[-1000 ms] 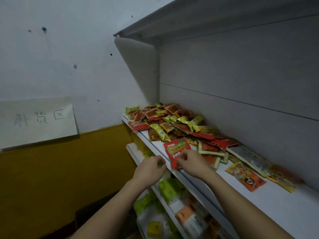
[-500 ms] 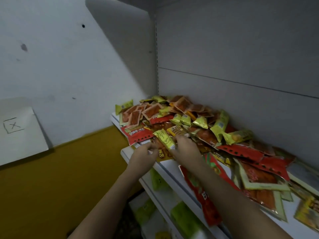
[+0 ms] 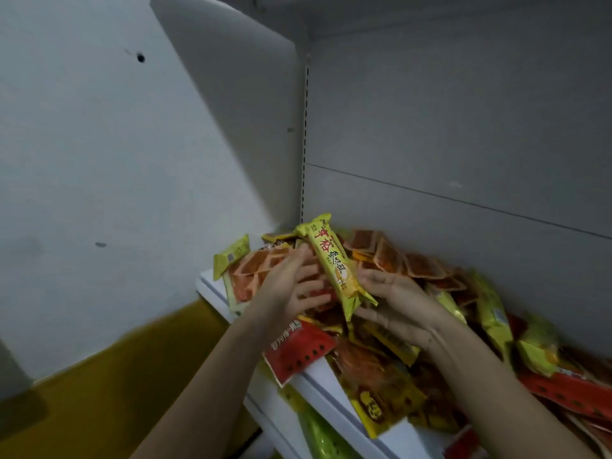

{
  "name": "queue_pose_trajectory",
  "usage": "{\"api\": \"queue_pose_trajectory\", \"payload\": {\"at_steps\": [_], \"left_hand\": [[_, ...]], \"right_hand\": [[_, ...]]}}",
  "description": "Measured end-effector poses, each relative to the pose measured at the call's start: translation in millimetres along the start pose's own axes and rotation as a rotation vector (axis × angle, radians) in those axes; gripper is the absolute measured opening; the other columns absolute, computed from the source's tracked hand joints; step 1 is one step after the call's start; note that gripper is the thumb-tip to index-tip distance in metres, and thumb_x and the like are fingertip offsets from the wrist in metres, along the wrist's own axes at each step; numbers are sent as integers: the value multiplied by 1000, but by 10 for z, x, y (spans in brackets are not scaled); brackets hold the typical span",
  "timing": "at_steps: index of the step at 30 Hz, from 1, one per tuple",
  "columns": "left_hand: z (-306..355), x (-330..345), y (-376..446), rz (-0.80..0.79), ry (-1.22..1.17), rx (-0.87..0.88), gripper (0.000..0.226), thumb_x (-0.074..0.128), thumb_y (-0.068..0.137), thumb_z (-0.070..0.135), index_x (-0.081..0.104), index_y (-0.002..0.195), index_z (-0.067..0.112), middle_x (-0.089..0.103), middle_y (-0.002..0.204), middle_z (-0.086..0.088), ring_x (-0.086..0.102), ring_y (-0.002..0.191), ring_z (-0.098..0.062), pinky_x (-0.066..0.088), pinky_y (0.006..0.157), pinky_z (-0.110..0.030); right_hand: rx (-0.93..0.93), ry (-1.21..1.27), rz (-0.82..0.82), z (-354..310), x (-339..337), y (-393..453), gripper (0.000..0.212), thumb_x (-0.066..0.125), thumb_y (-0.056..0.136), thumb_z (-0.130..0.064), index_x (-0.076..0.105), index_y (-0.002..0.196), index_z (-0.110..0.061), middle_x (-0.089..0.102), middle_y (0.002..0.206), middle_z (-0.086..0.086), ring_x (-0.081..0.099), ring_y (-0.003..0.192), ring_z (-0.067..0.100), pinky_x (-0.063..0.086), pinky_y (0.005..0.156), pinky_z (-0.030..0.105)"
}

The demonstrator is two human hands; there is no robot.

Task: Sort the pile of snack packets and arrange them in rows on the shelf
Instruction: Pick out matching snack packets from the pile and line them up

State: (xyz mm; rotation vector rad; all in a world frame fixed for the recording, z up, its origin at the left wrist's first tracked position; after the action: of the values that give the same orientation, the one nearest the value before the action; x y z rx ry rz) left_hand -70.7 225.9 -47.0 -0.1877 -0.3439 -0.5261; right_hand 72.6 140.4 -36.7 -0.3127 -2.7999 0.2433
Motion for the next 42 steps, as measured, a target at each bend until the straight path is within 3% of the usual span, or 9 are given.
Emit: {"api": "queue_pose_trajectory", "payload": {"at_steps": [7,11,15,19,24,28,36,40,42], "left_hand": [[185,-991,579,19,51,51,44,72,91,21,54,132,21,71,119,-3,72,101,-21,57,77,-38],[329,-1449,806,39,180,122,37,74,90,20,57,122,22,70,114,-5,71,101,-18,58,78,-31],[572,-2088,986,463,748,437,35,71,92,31,60,124,20,62,116,1,58,111,-18,49,95,-37],[377,-2321,1239,485,1182,267,63,67,92,41,47,143,10,55,136,-12,50,127,-29,43,106,-42],[372,-2191,1432,395,1227,265,29,62,96,37,66,115,15,72,108,-10,66,99,-30,44,73,-32],[482,-2170,1263,504,1170,603,42,69,91,11,64,132,18,70,119,-5,61,104,-30,50,81,-39],[415,-1215,656,267,1122,1162,87,80,60,-21,62,135,18,62,134,0,59,108,-23,53,87,-37],[260,-640,414,-33,1074,1142,92,73,64,-20,51,145,20,47,146,4,53,127,-21,51,99,-35],[189,-406,298,-251,1021,1029,87,68,79,-6,38,154,27,29,156,16,32,144,-7,35,113,-21]], "right_hand": [[39,-206,-24,175,845,838,13,53,100,-9,65,104,-6,73,99,11,71,89,21,58,77,38],[33,-287,6,383,1263,1211,34,68,92,-21,60,117,-1,72,103,18,71,91,24,60,76,38],[9,-281,123,481,1381,1405,29,69,91,-22,63,111,-2,73,105,17,72,97,27,60,74,37],[23,-311,194,501,1356,1373,19,66,94,-25,63,93,-6,72,100,8,72,80,10,61,82,43],[9,-319,240,493,1242,1330,25,69,92,-30,65,98,-6,73,106,9,72,93,17,60,80,39],[-22,-250,246,451,1166,1278,28,67,93,-28,67,106,-3,73,109,13,71,100,22,59,77,34],[-129,185,238,282,1041,1039,31,51,102,-31,67,122,-13,73,115,6,71,103,19,59,78,39],[-212,327,225,151,753,753,39,48,101,-32,62,130,-10,67,127,11,64,119,26,55,95,48],[-254,347,271,119,555,584,42,50,99,-32,60,133,-9,65,130,13,60,123,28,48,103,53]]}}
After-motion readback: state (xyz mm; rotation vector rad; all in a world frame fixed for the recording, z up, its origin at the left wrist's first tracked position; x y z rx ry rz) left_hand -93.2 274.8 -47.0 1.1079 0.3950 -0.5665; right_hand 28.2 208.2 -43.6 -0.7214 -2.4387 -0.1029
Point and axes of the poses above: each hand's wrist, its own y-axis towards the middle knuckle, its own x-axis out of the palm, z = x × y, the point moved 5 cm from there along y, towards the middle knuckle
